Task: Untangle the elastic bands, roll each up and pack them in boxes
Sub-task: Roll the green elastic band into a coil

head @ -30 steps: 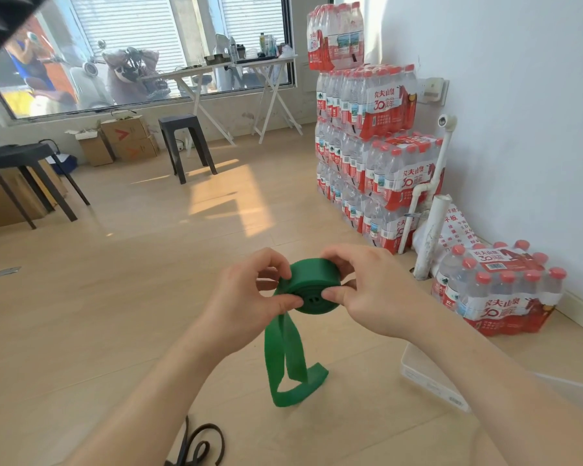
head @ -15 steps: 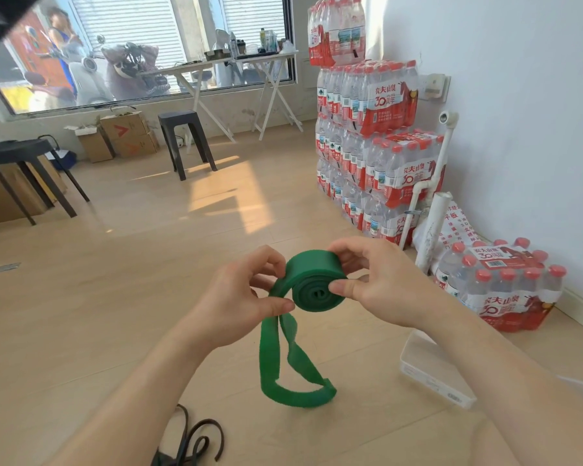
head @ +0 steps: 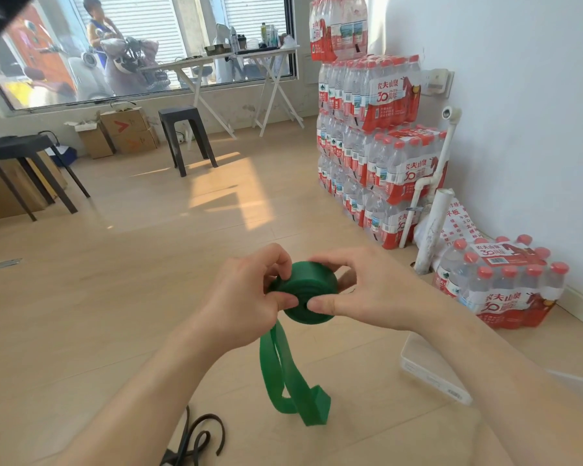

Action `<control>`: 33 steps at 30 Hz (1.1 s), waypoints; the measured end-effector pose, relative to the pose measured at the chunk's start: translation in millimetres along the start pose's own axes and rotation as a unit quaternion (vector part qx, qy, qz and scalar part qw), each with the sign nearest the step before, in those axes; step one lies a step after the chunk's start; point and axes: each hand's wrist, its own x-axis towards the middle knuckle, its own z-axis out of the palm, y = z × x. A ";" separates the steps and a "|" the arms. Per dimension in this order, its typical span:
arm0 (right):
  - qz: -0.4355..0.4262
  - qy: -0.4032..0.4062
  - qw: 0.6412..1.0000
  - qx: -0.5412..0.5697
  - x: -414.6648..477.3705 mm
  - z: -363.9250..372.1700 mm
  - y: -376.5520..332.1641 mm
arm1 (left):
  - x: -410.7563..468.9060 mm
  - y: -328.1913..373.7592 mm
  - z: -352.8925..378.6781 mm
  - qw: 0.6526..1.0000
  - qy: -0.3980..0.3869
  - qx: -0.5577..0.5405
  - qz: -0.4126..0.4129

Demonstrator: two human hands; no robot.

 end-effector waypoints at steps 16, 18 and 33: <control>0.042 0.113 0.972 0.201 0.1 -5.8 8.1 | 5.6 -1.2 -2.4 0.979 0.011 -0.196 -0.047; 0.047 0.113 0.957 0.264 0.7 -1.7 8.8 | 5.2 0.9 -3.0 0.970 0.009 -0.238 -0.050; -0.014 0.008 0.987 -0.163 0.1 7.3 -8.8 | -1.4 3.2 -4.3 0.980 -0.080 0.181 0.031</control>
